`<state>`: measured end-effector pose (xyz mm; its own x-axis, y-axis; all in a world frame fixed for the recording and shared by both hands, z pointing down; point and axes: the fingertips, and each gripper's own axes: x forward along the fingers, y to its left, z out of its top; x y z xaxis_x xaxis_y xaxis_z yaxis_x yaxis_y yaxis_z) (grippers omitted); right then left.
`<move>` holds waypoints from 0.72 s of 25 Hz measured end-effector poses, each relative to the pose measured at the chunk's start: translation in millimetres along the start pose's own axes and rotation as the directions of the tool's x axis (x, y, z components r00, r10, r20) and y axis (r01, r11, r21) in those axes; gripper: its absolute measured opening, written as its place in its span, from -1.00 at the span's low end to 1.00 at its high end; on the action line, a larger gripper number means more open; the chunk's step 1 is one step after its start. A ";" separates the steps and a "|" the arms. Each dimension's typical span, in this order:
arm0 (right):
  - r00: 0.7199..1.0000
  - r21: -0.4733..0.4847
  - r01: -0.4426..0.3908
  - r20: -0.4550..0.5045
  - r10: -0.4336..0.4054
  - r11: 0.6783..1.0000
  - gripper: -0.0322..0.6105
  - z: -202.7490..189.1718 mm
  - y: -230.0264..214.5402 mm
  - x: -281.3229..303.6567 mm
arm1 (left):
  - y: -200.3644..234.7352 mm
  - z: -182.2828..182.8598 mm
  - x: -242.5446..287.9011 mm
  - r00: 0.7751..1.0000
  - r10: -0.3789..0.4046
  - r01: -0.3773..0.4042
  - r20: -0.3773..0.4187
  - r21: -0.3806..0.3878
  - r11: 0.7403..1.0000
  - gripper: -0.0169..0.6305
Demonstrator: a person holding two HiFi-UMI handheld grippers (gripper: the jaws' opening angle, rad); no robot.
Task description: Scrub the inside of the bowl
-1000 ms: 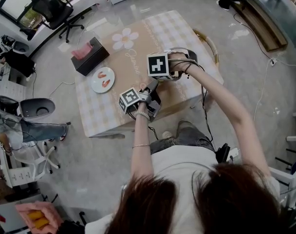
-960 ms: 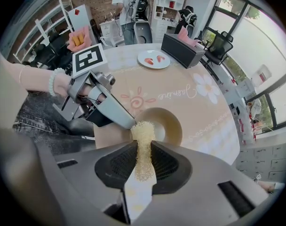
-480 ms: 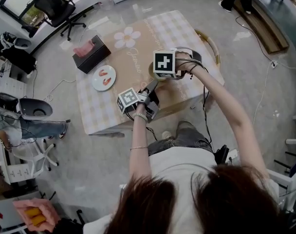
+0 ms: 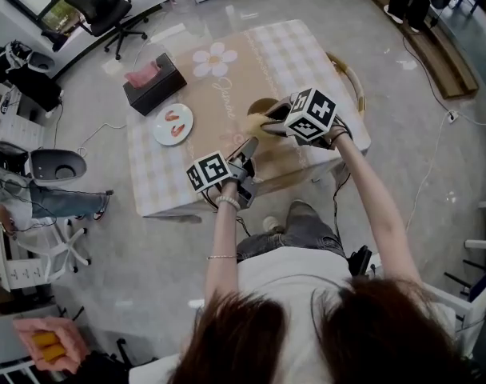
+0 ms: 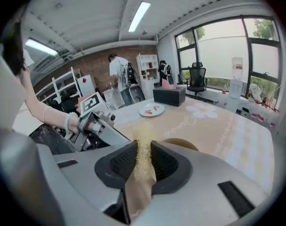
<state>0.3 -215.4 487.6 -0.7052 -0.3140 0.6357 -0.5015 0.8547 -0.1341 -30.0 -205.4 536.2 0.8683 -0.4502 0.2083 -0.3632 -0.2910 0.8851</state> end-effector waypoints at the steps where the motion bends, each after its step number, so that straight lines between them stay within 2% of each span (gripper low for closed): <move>1: 0.998 0.015 -0.009 0.062 0.008 1.000 -0.66 2.9 3.2 -1.1 | -2.1 0.4 -1.5 1.000 0.006 -0.006 0.001 0.025 1.000 -0.71; 5: 0.964 0.082 -0.029 0.265 0.006 0.996 -0.66 10.7 8.9 -8.2 | -8.2 4.4 -7.6 0.999 0.044 -0.045 0.012 0.131 0.990 -0.78; 10: 0.885 0.129 -0.054 0.466 -0.012 0.990 -0.65 22.4 12.8 -26.8 | -18.6 13.4 -15.2 0.996 0.053 -0.065 0.066 0.187 0.980 -0.80; 14: 0.831 0.153 -0.055 0.554 -0.039 0.987 -0.65 22.8 13.1 -38.7 | -21.1 18.5 -19.6 0.991 0.062 -0.091 0.118 0.257 0.962 -0.82; 18: 0.788 0.175 -0.054 0.612 -0.066 0.983 -0.65 26.3 11.0 -47.6 | -26.5 29.0 -22.4 0.985 0.030 -0.078 0.169 0.285 0.955 -0.82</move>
<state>15.1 -201.9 435.9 -0.8293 -0.5571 0.0440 -0.5430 0.7847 -0.2991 -49.6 -212.2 496.0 0.7876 -0.5946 0.1619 -0.5109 -0.4832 0.7109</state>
